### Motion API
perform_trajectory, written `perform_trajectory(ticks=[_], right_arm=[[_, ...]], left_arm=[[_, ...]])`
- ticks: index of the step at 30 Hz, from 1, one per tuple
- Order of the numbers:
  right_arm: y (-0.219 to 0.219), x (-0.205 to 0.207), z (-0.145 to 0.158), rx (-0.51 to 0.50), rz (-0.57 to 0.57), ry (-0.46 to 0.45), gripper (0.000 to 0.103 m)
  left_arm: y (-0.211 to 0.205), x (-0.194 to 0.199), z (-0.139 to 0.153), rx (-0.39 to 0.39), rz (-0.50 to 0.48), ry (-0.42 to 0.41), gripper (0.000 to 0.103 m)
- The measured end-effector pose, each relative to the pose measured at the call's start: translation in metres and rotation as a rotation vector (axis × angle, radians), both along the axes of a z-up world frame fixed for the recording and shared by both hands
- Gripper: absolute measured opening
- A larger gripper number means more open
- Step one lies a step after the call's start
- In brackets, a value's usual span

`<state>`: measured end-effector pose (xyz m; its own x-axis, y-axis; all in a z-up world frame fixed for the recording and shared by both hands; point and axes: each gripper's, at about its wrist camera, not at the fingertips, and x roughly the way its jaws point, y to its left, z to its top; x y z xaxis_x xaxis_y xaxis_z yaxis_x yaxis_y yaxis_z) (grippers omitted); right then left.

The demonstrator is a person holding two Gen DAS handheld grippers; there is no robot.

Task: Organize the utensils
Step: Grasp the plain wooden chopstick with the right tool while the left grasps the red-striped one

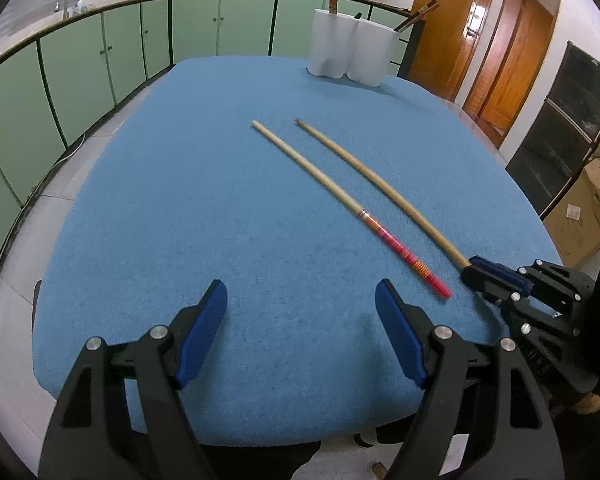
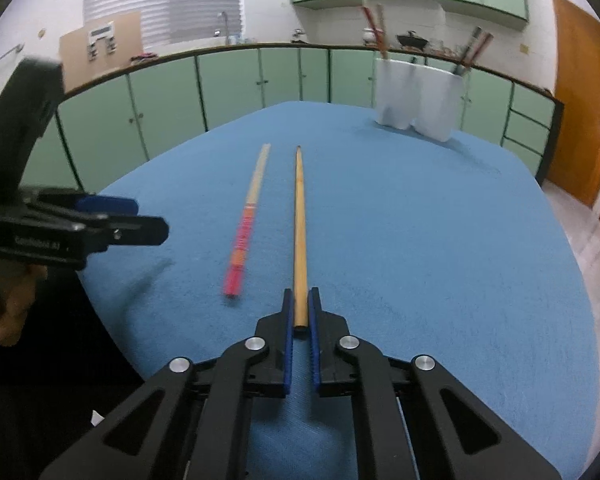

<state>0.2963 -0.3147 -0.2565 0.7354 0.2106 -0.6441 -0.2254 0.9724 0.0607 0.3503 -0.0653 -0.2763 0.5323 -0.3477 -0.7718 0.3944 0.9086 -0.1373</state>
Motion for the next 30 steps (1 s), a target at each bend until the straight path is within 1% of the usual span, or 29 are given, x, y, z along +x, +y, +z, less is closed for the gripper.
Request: perform_trajectory(ticks=[5, 7, 11, 14, 15, 17, 19, 21, 23, 24, 26, 27, 28, 30], right_arm=[[-0.028, -0.002, -0.001, -0.012, -0.132, -0.001, 0.007], [-0.031, -0.004, -0.001, -0.036, -0.162, -0.007, 0.007], [-0.031, -0.009, -0.004, -0.073, -0.194, -0.024, 0.007], [-0.032, -0.009, -0.004, -0.053, -0.194, -0.027, 0.008], [-0.033, -0.01, -0.004, -0.047, -0.192, -0.027, 0.008], [-0.034, -0.011, -0.004, -0.036, -0.186, -0.024, 0.009], [-0.036, -0.012, -0.003, -0.027, -0.181, -0.022, 0.012], [-0.037, -0.013, -0.003, -0.024, -0.175, -0.022, 0.016], [-0.037, -0.015, -0.003, -0.023, -0.17, -0.024, 0.019], [-0.036, -0.016, -0.003, -0.023, -0.167, -0.025, 0.021], [-0.034, -0.018, -0.002, -0.021, -0.159, -0.025, 0.022], [-0.033, -0.018, -0.003, -0.02, -0.152, -0.024, 0.023], [-0.032, -0.018, -0.003, -0.023, -0.15, -0.026, 0.023], [-0.029, -0.018, -0.003, -0.033, -0.15, -0.03, 0.024]], left_arm=[[-0.004, -0.004, -0.001, -0.012, -0.003, 0.01, 0.074], [-0.007, -0.007, 0.001, -0.022, -0.006, 0.009, 0.074], [-0.018, -0.016, 0.004, -0.047, -0.01, 0.021, 0.075], [-0.033, -0.022, 0.001, -0.045, -0.018, 0.025, 0.076], [-0.038, -0.023, -0.001, -0.04, -0.017, 0.027, 0.076], [-0.048, -0.025, -0.007, -0.007, -0.01, 0.032, 0.077], [-0.057, -0.028, -0.01, 0.037, -0.006, 0.0, 0.077], [-0.059, -0.031, -0.01, 0.068, 0.001, -0.029, 0.069], [-0.058, -0.033, -0.011, 0.101, -0.005, -0.059, 0.05], [-0.055, -0.034, -0.011, 0.109, -0.008, -0.072, 0.045], [-0.048, -0.036, -0.011, 0.124, -0.009, -0.091, 0.031], [-0.043, -0.036, -0.011, 0.14, -0.001, -0.102, 0.029], [-0.039, -0.036, -0.01, 0.136, 0.003, -0.1, 0.029], [-0.03, -0.034, -0.009, 0.103, 0.004, -0.083, 0.029]])
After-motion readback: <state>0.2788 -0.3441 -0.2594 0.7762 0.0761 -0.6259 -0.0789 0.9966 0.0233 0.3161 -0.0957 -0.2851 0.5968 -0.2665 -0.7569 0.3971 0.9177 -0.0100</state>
